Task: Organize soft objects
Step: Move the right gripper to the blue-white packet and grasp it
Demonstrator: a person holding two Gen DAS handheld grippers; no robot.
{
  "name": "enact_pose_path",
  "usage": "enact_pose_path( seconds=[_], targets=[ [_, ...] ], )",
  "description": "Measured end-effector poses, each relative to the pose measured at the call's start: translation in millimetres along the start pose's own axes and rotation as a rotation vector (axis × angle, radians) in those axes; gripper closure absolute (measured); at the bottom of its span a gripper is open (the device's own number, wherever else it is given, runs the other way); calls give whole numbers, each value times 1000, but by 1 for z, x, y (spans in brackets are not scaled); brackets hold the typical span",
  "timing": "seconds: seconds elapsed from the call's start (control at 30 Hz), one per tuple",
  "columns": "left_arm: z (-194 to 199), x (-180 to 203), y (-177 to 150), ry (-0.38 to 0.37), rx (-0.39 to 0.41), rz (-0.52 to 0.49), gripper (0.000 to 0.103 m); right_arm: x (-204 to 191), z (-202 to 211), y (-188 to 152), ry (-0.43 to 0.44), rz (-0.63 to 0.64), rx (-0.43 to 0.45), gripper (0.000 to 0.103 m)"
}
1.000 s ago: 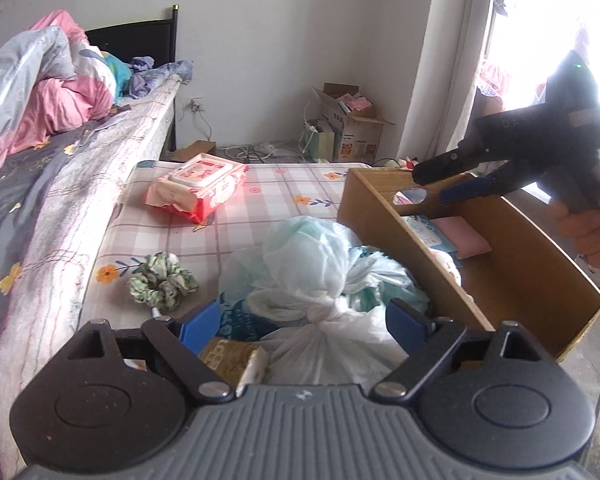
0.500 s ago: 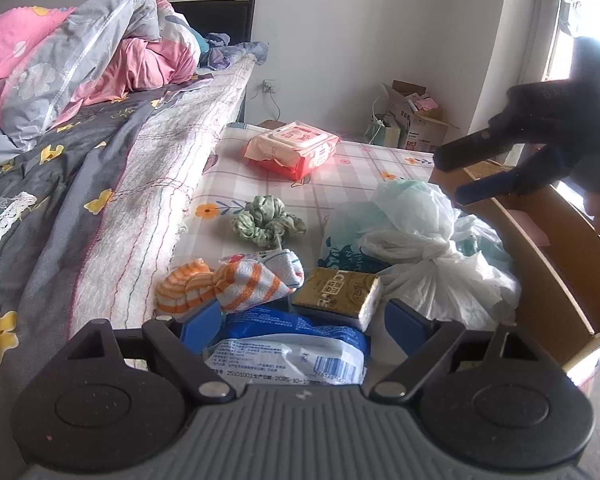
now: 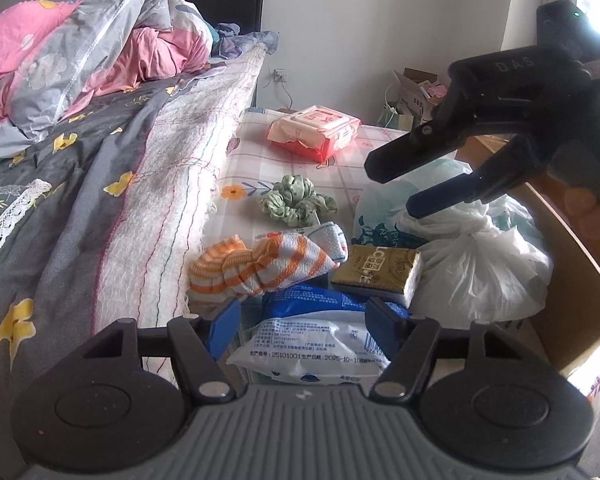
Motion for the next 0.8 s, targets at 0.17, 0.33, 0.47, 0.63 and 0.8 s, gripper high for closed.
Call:
enact_pose_path(
  seconds=[0.17, 0.33, 0.47, 0.63, 0.8],
  targets=[
    [-5, 1, -10, -42, -38, 9, 35, 6, -18, -16, -6, -15, -37, 32],
    [-3, 7, -22, -109, -69, 39, 41, 16, -27, -33, 0, -23, -42, 42],
    [-4, 20, -31, -195, -86, 68, 42, 16, -42, -35, -40, 0, -37, 45],
    [-17, 32, -33, -247, -105, 103, 42, 19, -73, -31, -129, 41, -51, 44],
    [-12, 29, -39, -258, -115, 135, 38, 21, -82, -43, -143, 40, -77, 43]
  ],
)
Point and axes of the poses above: each gripper's, at about its wrist camera, not at the fingertips, and z roughly against the way its jaws point, x to its right, y to its top, the point moved 4 cm from there along -z, roughly the way its jaws point, and after that the axes turned 15 degrees about -z, right-handed, at the moved point
